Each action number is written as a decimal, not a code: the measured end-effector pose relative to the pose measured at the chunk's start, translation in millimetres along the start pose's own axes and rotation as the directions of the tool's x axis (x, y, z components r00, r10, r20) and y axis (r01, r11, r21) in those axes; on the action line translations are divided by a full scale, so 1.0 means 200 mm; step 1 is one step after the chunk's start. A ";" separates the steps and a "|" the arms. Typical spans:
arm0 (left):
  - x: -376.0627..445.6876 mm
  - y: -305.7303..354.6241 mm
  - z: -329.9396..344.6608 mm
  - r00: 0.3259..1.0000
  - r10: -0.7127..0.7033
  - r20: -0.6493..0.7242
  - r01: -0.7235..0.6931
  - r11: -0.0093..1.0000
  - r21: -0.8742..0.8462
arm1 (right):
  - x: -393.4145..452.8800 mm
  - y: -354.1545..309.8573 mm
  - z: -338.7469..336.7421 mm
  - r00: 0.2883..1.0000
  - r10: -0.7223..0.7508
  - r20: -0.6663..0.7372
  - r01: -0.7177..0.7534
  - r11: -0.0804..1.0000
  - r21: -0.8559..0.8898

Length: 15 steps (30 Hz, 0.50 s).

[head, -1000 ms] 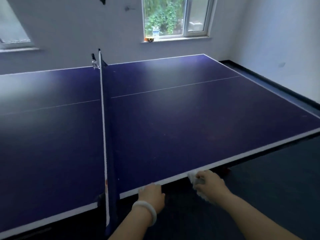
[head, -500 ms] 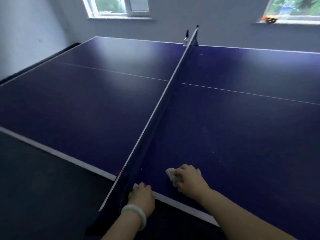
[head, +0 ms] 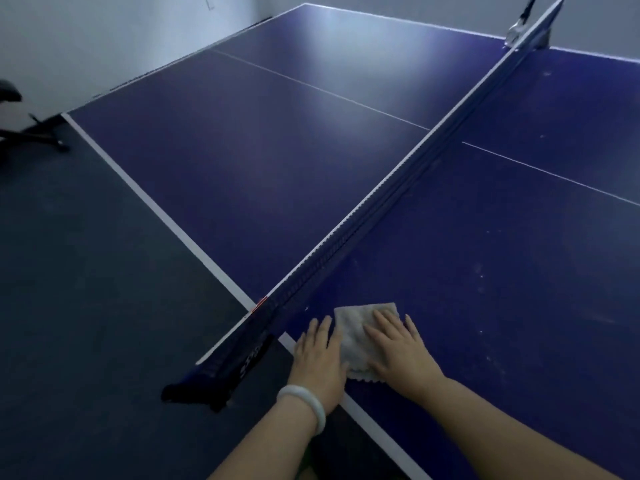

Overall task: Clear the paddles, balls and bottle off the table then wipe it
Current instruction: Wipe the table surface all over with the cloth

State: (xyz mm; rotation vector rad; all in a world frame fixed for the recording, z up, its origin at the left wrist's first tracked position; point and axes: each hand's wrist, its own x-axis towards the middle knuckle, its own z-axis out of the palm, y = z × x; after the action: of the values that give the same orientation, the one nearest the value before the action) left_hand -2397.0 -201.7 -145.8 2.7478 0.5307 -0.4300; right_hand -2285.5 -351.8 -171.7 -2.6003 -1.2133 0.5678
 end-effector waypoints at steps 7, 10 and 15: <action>0.08 0.07 0.09 0.994 0.106 0.018 -0.108 0.974 0.199 | 0.05 0.07 -0.05 0.991 -0.030 -0.128 0.038 0.997 0.062; 0.12 0.15 0.10 0.999 -0.002 -0.045 0.010 0.986 0.165 | 0.08 0.15 -0.05 0.956 0.176 -0.235 -0.155 0.982 0.105; 0.20 0.28 0.18 0.996 -0.083 -0.031 0.085 0.992 0.092 | 0.14 0.21 -0.02 0.939 0.251 -0.237 -0.218 0.963 0.157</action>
State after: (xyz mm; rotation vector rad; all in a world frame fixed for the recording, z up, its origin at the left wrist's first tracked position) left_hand -2348.6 -251.5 -179.1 2.8317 0.6506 -0.4490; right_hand -2237.8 -357.3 -190.7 -2.6246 -0.7670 0.3246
